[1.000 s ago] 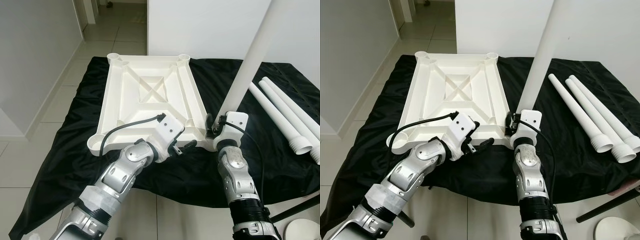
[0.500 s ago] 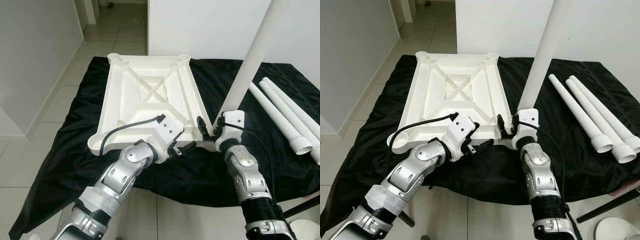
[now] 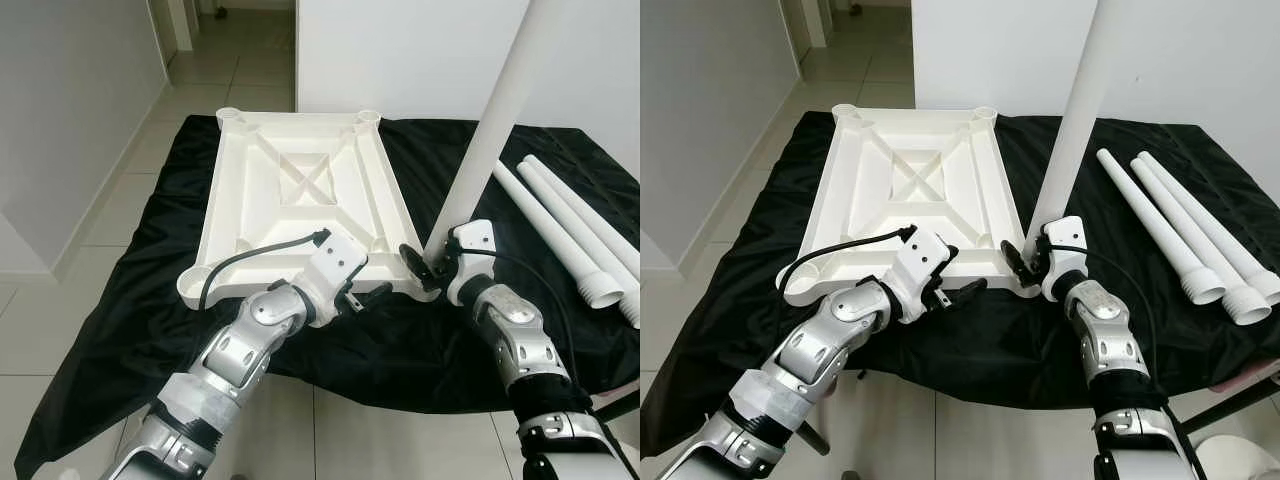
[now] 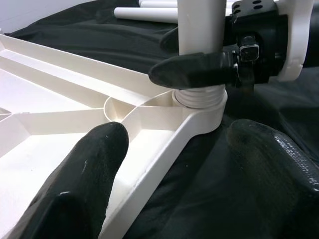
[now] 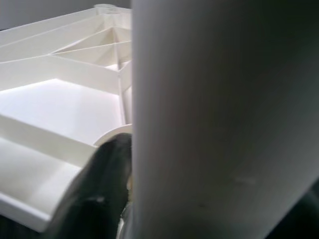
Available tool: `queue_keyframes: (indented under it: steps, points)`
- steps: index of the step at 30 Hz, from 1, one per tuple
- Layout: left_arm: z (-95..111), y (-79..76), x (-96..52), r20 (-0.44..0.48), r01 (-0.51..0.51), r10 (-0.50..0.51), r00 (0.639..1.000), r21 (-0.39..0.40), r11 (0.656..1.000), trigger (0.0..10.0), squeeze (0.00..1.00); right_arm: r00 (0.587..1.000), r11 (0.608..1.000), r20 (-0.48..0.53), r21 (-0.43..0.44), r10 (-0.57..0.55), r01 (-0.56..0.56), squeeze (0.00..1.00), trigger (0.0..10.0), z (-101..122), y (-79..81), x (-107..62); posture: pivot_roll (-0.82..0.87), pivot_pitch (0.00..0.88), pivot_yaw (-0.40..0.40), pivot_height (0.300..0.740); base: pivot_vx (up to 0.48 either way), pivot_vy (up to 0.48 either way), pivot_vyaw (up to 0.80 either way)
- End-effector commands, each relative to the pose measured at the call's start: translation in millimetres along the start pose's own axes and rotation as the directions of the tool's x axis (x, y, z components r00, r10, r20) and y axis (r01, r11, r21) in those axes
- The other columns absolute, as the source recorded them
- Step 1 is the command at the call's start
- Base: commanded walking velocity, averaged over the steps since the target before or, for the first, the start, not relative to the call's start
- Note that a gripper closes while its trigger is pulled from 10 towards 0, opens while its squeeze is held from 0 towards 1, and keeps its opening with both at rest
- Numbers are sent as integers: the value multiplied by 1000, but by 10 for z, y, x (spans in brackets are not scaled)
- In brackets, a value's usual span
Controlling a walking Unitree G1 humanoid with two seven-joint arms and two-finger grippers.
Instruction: Building children table
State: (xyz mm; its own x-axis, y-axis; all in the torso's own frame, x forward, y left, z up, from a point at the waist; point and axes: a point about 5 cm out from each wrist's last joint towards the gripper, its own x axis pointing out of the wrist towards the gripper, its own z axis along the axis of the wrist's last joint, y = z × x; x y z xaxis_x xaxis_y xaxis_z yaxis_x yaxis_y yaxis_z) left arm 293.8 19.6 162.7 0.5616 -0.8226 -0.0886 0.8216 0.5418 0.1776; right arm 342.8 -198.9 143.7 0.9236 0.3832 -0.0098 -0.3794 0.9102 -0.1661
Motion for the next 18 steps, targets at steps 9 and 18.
queue_keyframes:
  steps: [9,18]
  points:
    - [-12,2,-34,-18,67,-67,998,1,998,10000,0,999,999,-2,0,49,-49,0,275,-23,-41,-11,-12,17,2,740,0,0,0]
    - [-19,-10,-22,-20,69,-69,997,-1,998,10000,0,998,994,-2,83,-69,69,0,10000,-48,-18,-11,-16,20,2,740,0,0,0]
